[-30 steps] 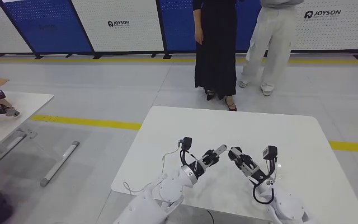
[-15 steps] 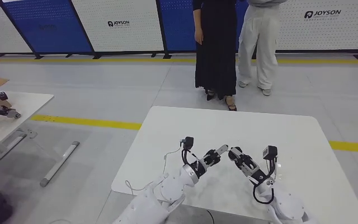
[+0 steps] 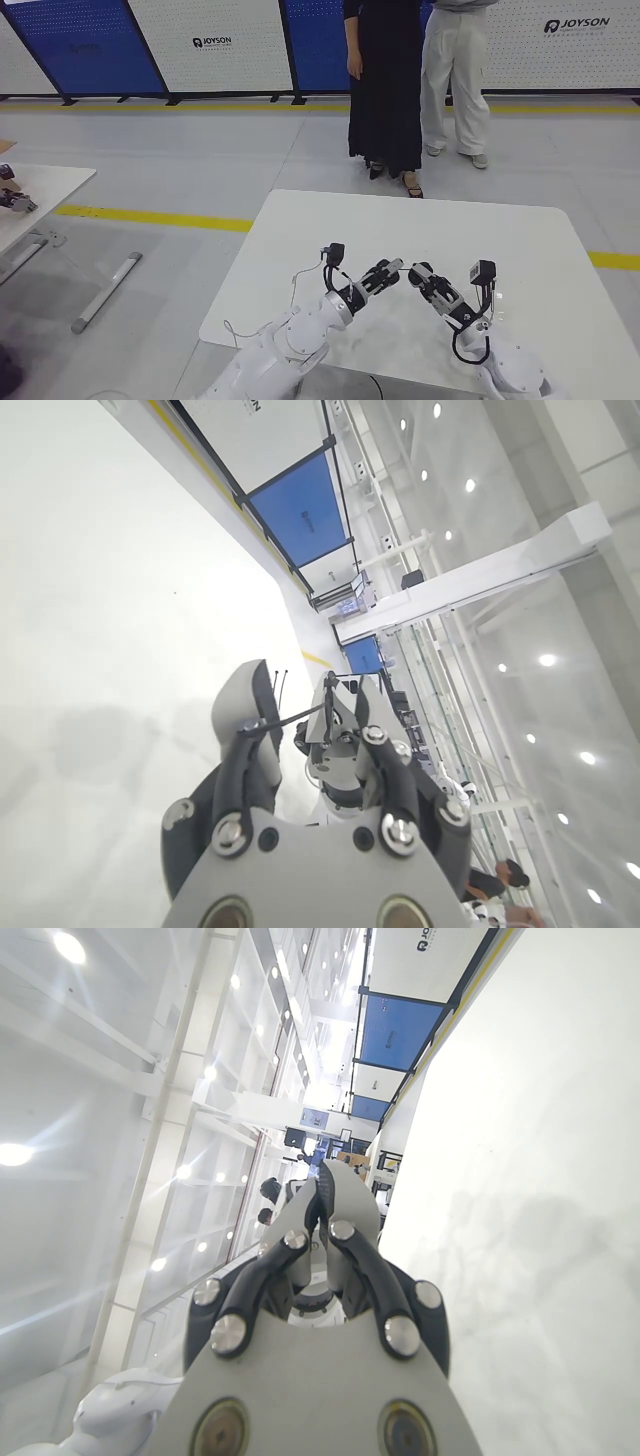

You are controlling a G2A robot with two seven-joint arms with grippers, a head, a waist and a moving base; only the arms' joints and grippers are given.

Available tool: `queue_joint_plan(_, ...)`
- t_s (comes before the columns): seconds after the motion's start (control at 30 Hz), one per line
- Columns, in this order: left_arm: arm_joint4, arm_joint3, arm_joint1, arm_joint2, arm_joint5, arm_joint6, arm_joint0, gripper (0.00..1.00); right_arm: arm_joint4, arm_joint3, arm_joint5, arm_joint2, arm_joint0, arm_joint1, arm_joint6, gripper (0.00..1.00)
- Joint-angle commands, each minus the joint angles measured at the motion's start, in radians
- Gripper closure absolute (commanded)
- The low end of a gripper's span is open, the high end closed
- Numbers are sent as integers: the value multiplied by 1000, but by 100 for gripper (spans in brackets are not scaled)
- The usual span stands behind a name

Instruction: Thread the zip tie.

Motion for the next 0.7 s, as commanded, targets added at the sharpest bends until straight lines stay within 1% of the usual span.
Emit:
queue_joint_plan(0.0,5,3,0,0,1,-5,0,100,0,0,0,0,0,0,0,100)
queue_joint_plan(0.2,18,4,0,1,0,-14,1,100,0,0,0,0,0,0,0,100)
queue_joint_plan(0.33,11,1,-1,-1,-4,-19,2,100,0,0,0,0,0,0,0,100)
queue_joint_plan(0.37,8,-1,-1,-2,-4,-20,3,74,0,0,0,0,0,0,0,100)
queue_joint_plan(0.4,4,-3,-1,-3,-6,-22,4,59,0,0,0,0,0,0,0,100)
queue_joint_plan(0.43,-2,-5,-1,-4,-8,-29,6,53,0,0,0,0,0,0,0,100)
queue_joint_plan(0.47,-3,-6,0,-6,-9,-32,6,39,0,0,0,0,0,0,0,100)
queue_joint_plan(0.5,-4,-7,0,-6,-10,-37,8,38,0,0,0,0,0,0,0,100)
queue_joint_plan(0.53,-5,-8,1,-8,-11,-44,9,48,0,0,0,0,0,0,0,100)
queue_joint_plan(0.6,-4,-10,2,-10,-11,-48,11,52,0,0,0,0,0,0,0,100)
queue_joint_plan(0.67,-4,-11,2,-13,-9,-50,12,53,0,0,0,0,0,0,0,100)
